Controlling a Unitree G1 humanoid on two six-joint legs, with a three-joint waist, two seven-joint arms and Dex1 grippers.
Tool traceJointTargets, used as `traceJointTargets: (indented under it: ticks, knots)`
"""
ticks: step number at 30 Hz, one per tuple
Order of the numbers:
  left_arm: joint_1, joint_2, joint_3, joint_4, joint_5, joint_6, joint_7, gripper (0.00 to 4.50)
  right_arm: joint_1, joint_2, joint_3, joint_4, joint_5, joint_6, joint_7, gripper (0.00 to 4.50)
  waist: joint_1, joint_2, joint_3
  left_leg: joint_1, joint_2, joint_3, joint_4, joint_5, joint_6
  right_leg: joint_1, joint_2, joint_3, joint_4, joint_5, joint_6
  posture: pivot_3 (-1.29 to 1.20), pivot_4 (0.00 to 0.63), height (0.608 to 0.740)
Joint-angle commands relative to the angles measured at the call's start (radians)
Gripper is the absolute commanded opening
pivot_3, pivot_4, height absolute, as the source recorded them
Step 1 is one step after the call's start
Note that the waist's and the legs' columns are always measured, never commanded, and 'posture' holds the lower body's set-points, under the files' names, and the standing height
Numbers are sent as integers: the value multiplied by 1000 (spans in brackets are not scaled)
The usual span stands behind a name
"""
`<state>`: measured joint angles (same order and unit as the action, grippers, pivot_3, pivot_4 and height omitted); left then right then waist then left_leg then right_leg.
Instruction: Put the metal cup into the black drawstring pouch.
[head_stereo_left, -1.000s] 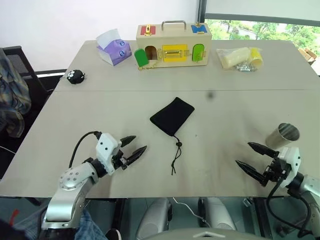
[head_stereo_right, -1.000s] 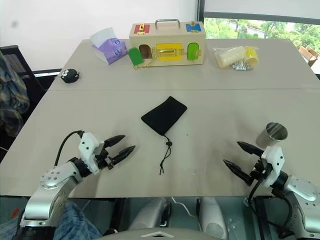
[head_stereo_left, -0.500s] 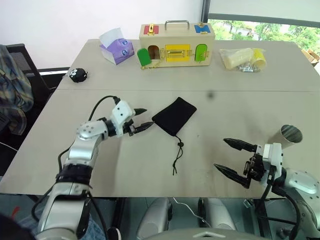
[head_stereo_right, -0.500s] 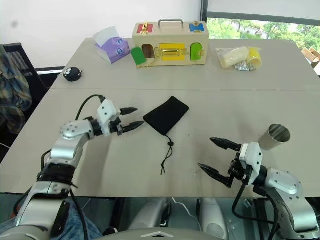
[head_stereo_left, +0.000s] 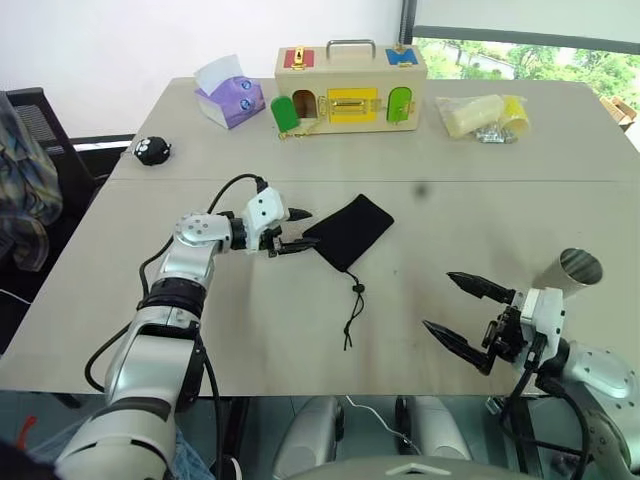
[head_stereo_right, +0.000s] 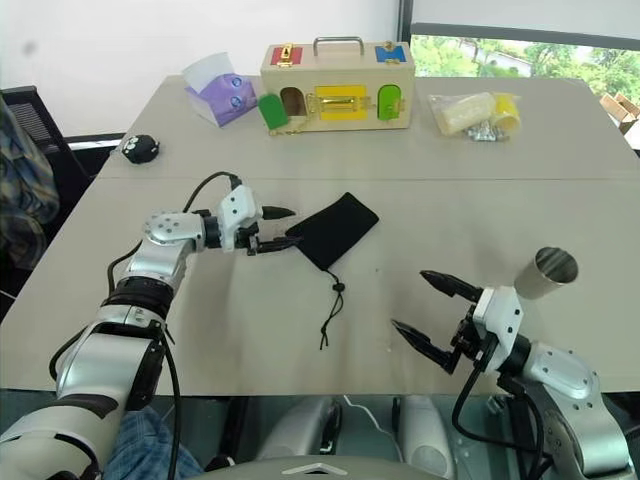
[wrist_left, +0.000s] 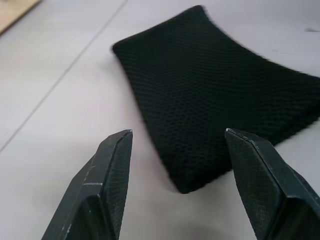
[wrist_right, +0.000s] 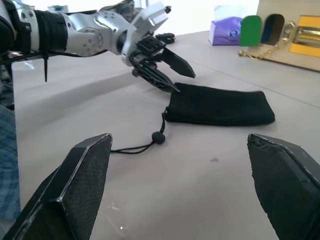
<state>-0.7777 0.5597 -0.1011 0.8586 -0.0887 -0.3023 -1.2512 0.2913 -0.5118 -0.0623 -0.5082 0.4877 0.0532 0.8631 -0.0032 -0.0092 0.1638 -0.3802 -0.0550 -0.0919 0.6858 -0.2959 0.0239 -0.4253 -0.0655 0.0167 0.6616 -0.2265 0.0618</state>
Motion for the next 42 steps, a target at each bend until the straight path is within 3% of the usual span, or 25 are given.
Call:
traceJointTargets:
  ticks: [1,13,21,42]
  knots:
    - [-14,32,14,9,1,-40,-34,3034,7,4,-15,-37,-4,-38,-8,4394,-7,0,0,0,0,0,0,-1,1,0,0,0,0,0,0,0,150,710]
    - [0,36,24,10,-10,-52,-74,3034,-10,-3,-19,-20,9,-41,5,4394,-10,0,0,0,0,0,1,-2,3,0,1,0,1,0,0,0,150,710]
    - [-29,54,20,95,46,-115,-11,3034,-10,1,-25,-11,20,-39,1,4394,-10,0,0,0,0,0,1,-2,3,0,1,0,1,0,0,0,150,710]
    - [-137,-76,58,249,42,-81,89,3034,-30,8,-18,-1,12,-43,-11,4394,-10,-1,0,0,0,0,2,-2,3,0,1,0,2,0,0,0,150,710]
